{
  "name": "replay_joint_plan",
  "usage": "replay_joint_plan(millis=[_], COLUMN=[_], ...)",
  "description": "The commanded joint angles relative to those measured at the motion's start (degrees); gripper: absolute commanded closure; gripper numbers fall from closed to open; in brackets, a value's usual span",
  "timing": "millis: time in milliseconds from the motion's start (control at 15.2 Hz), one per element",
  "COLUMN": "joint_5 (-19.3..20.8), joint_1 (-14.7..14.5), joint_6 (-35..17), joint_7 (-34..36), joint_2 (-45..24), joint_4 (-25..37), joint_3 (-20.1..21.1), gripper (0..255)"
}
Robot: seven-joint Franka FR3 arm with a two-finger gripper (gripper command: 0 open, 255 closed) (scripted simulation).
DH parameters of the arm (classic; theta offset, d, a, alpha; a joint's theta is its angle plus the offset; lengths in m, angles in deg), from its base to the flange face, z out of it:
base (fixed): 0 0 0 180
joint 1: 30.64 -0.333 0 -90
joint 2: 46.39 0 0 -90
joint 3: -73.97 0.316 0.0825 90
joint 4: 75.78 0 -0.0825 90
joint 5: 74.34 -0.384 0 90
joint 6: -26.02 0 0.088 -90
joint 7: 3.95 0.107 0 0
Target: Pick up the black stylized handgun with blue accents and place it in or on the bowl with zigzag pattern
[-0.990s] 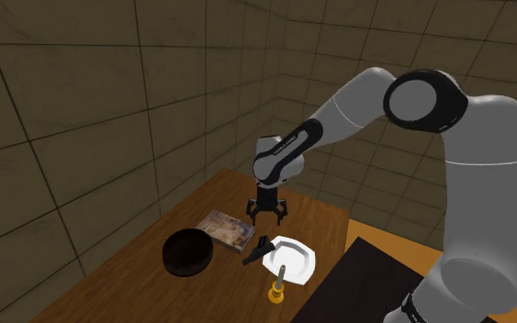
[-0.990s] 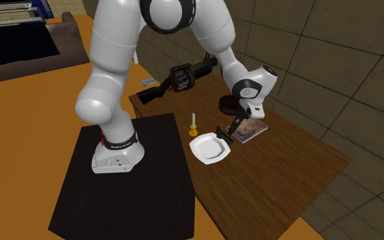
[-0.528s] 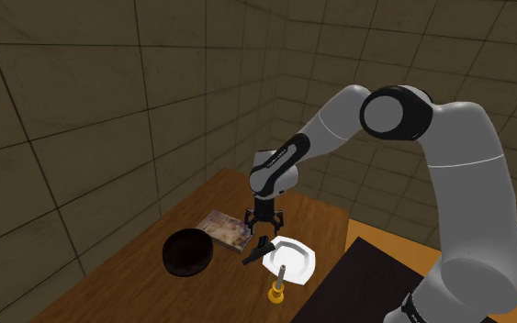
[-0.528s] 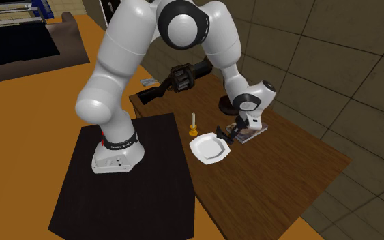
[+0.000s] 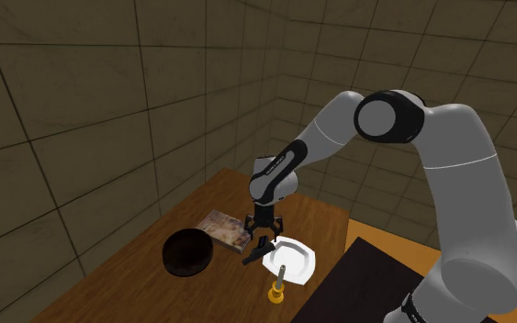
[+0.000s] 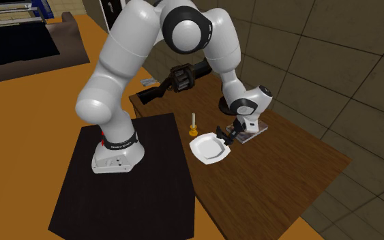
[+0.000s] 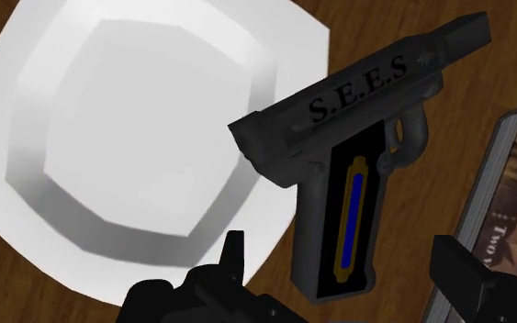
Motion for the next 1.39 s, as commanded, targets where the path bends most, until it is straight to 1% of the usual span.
replay_joint_plan(millis=[0,132,198,792,1320], joint_5=[0.0,0.0,0.0,0.0,-0.31], joint_1=[0.0,0.0,0.0,0.0,0.33], joint_6=[-0.03,-0.02,-0.02,-0.03,3.91], joint_7=[0.0,0.0,0.0,0.0,0.25], joint_2=[-0.01,-0.01,-0.01,-0.01,5.71], joint_4=[-0.01,0.0,0.0,-0.01,-1.77], joint_3=[0.0,0.0,0.0,0.0,0.36], gripper=[0,0,255,255,255])
